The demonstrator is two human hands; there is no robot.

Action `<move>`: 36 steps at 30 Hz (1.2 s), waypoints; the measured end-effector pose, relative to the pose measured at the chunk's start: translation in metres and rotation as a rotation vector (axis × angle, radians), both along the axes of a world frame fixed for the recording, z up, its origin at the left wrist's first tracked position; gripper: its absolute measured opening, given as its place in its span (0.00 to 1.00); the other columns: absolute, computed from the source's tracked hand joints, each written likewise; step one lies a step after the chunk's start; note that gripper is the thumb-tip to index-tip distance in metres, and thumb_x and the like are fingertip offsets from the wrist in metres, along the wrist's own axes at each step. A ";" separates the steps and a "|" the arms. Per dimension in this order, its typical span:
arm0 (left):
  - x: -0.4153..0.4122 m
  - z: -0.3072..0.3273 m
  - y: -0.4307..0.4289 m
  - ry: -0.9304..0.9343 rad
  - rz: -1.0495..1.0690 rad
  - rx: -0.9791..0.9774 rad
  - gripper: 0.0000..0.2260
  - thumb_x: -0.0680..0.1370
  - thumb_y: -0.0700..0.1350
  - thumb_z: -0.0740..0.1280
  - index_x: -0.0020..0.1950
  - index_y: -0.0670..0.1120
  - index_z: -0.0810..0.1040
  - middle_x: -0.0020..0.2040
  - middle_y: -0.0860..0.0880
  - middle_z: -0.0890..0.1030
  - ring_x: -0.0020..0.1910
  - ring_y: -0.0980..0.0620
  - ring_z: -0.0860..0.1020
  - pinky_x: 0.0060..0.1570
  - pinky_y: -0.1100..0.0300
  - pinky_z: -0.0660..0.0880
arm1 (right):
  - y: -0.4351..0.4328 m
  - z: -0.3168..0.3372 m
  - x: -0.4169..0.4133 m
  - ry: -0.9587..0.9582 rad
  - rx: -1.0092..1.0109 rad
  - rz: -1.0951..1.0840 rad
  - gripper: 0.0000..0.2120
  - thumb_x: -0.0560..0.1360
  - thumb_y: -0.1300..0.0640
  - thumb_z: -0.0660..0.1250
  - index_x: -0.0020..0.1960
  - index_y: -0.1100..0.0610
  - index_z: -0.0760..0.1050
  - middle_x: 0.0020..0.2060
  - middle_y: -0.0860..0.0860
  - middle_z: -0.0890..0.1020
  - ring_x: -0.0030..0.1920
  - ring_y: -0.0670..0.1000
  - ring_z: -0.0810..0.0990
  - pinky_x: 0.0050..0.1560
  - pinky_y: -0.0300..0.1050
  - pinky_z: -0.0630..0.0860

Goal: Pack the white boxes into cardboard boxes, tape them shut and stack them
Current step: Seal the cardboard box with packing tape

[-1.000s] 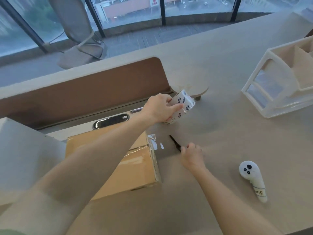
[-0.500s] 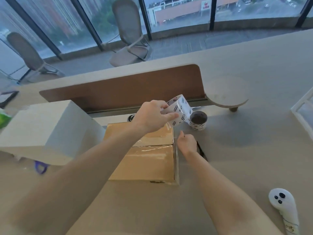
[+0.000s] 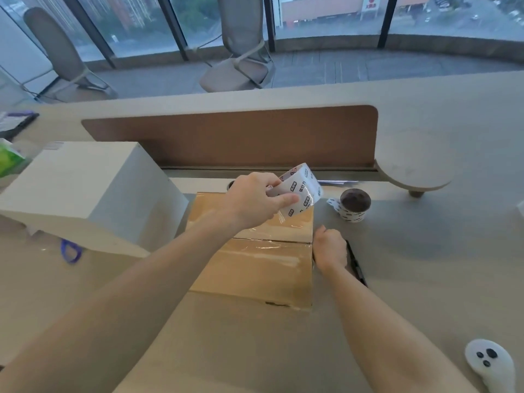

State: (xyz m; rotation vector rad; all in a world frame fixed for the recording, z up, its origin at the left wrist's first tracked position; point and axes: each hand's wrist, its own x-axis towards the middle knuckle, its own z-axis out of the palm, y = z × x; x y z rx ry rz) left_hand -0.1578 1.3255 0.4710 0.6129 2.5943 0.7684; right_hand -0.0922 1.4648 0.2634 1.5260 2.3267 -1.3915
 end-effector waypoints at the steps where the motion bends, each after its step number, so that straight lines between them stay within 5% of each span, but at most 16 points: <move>1: -0.001 0.000 -0.004 0.002 0.004 -0.002 0.11 0.76 0.61 0.70 0.50 0.56 0.80 0.38 0.57 0.83 0.31 0.62 0.80 0.26 0.70 0.69 | 0.000 0.002 0.000 -0.016 0.009 0.008 0.20 0.81 0.49 0.53 0.45 0.61 0.76 0.43 0.58 0.81 0.45 0.61 0.79 0.46 0.50 0.75; 6: -0.008 0.002 -0.021 -0.018 0.031 0.053 0.10 0.76 0.60 0.71 0.48 0.56 0.81 0.37 0.56 0.84 0.31 0.58 0.82 0.34 0.59 0.79 | 0.004 0.003 0.000 -0.147 0.064 0.104 0.14 0.79 0.54 0.56 0.48 0.60 0.78 0.45 0.57 0.81 0.44 0.60 0.79 0.41 0.47 0.72; 10: -0.011 0.003 -0.031 0.005 0.052 0.040 0.11 0.74 0.62 0.71 0.46 0.56 0.81 0.34 0.55 0.84 0.33 0.55 0.82 0.40 0.53 0.82 | -0.004 -0.015 0.017 -0.321 0.073 0.187 0.12 0.77 0.57 0.59 0.53 0.59 0.79 0.50 0.57 0.81 0.46 0.59 0.79 0.46 0.48 0.76; 17: -0.019 0.004 -0.044 -0.015 0.054 0.038 0.12 0.74 0.64 0.70 0.45 0.57 0.80 0.34 0.55 0.84 0.34 0.55 0.83 0.46 0.46 0.82 | 0.018 0.021 0.024 -0.159 -0.032 -0.095 0.19 0.81 0.53 0.56 0.63 0.66 0.74 0.61 0.64 0.77 0.61 0.64 0.76 0.56 0.52 0.72; 23: -0.022 0.004 -0.031 -0.075 0.032 0.145 0.10 0.75 0.60 0.71 0.45 0.54 0.81 0.34 0.52 0.85 0.36 0.52 0.83 0.48 0.46 0.82 | -0.024 0.070 0.012 0.024 -0.036 0.163 0.24 0.80 0.41 0.55 0.46 0.61 0.78 0.43 0.55 0.82 0.44 0.56 0.79 0.42 0.47 0.71; 27: -0.024 -0.001 -0.028 -0.094 0.013 0.176 0.11 0.74 0.61 0.71 0.46 0.55 0.81 0.34 0.54 0.85 0.35 0.54 0.83 0.50 0.47 0.82 | -0.042 0.065 0.013 -0.011 0.109 0.286 0.19 0.82 0.49 0.55 0.48 0.61 0.78 0.44 0.57 0.82 0.46 0.58 0.80 0.48 0.50 0.76; 32: -0.024 -0.003 -0.036 -0.171 0.020 0.229 0.09 0.76 0.57 0.71 0.47 0.53 0.82 0.36 0.52 0.85 0.33 0.55 0.83 0.46 0.50 0.83 | -0.025 0.063 0.019 0.082 -0.146 0.209 0.16 0.82 0.45 0.59 0.45 0.54 0.78 0.39 0.54 0.83 0.40 0.55 0.82 0.43 0.50 0.80; 36: -0.019 -0.004 -0.041 -0.250 0.013 0.254 0.08 0.79 0.52 0.69 0.49 0.48 0.82 0.39 0.47 0.86 0.34 0.54 0.81 0.44 0.51 0.82 | -0.017 0.064 0.019 0.111 -0.371 0.218 0.15 0.83 0.49 0.58 0.55 0.57 0.78 0.47 0.58 0.84 0.42 0.55 0.82 0.40 0.48 0.80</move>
